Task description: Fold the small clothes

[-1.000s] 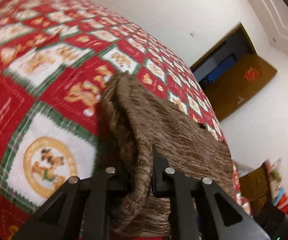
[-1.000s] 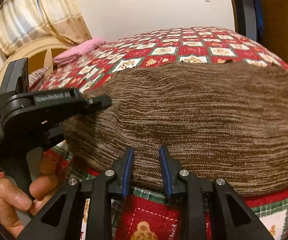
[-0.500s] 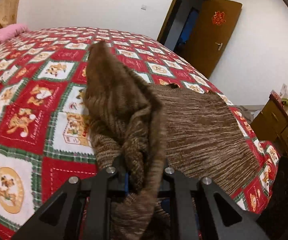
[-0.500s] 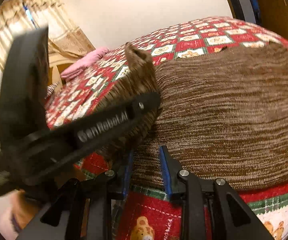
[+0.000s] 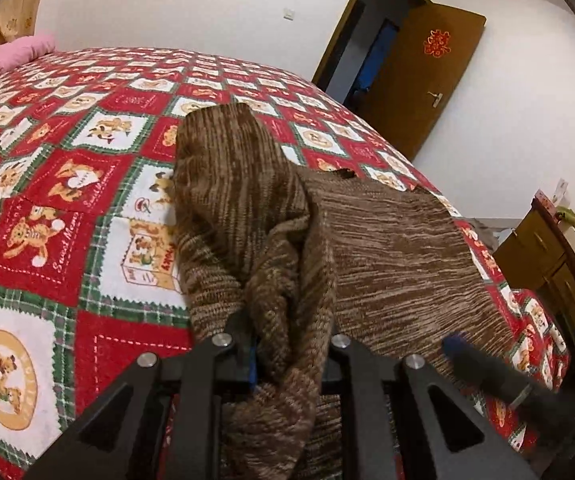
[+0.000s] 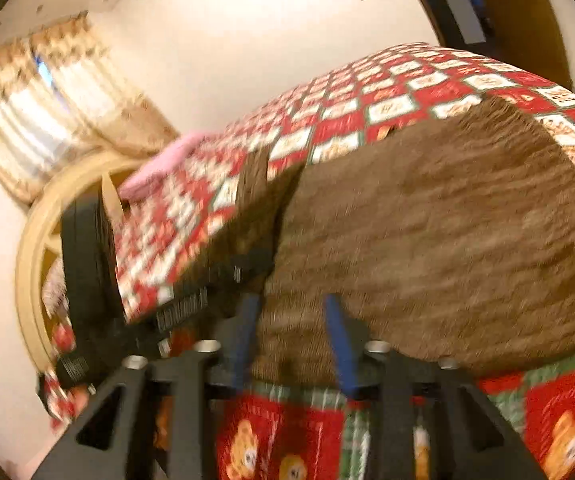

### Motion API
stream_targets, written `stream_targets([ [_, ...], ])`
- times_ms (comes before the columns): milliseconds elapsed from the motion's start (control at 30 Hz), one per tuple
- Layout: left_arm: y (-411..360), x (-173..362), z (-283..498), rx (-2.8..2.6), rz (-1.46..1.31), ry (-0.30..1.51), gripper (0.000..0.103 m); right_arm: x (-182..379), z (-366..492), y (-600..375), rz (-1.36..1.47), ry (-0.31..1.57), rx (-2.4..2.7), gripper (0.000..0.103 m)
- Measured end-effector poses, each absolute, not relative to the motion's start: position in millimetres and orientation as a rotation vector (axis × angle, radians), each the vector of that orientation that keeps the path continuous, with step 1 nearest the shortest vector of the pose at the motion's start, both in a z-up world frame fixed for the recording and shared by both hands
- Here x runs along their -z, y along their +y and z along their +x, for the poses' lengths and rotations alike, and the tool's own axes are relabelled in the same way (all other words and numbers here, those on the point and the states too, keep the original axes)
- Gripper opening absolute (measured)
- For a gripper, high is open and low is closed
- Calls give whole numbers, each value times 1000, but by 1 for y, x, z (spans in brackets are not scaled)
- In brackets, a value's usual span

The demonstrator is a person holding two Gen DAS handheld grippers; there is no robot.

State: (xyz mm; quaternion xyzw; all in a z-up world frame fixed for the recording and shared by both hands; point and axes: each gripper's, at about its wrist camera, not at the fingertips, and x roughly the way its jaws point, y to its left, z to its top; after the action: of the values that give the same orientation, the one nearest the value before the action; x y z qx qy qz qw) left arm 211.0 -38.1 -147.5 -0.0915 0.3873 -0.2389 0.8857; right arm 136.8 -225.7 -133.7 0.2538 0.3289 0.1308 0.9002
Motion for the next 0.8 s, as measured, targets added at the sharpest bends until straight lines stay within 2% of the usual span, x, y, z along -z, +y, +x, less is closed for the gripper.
stream_targets([
  [233, -41, 147, 209, 478, -157, 798, 17, 126, 221, -202, 515, 755, -383, 61],
  [467, -45, 147, 207, 461, -123, 795, 17, 137, 253, -180, 432, 790, -396, 60],
  [500, -44, 147, 208, 461, -125, 796, 17, 139, 259, -178, 412, 801, -386, 50],
  [567, -44, 147, 208, 459, -120, 796, 17, 145, 268, -176, 399, 821, -394, 36],
  [800, -46, 148, 210, 451, -110, 800, 20, 155, 277, -174, 372, 822, -396, 34],
])
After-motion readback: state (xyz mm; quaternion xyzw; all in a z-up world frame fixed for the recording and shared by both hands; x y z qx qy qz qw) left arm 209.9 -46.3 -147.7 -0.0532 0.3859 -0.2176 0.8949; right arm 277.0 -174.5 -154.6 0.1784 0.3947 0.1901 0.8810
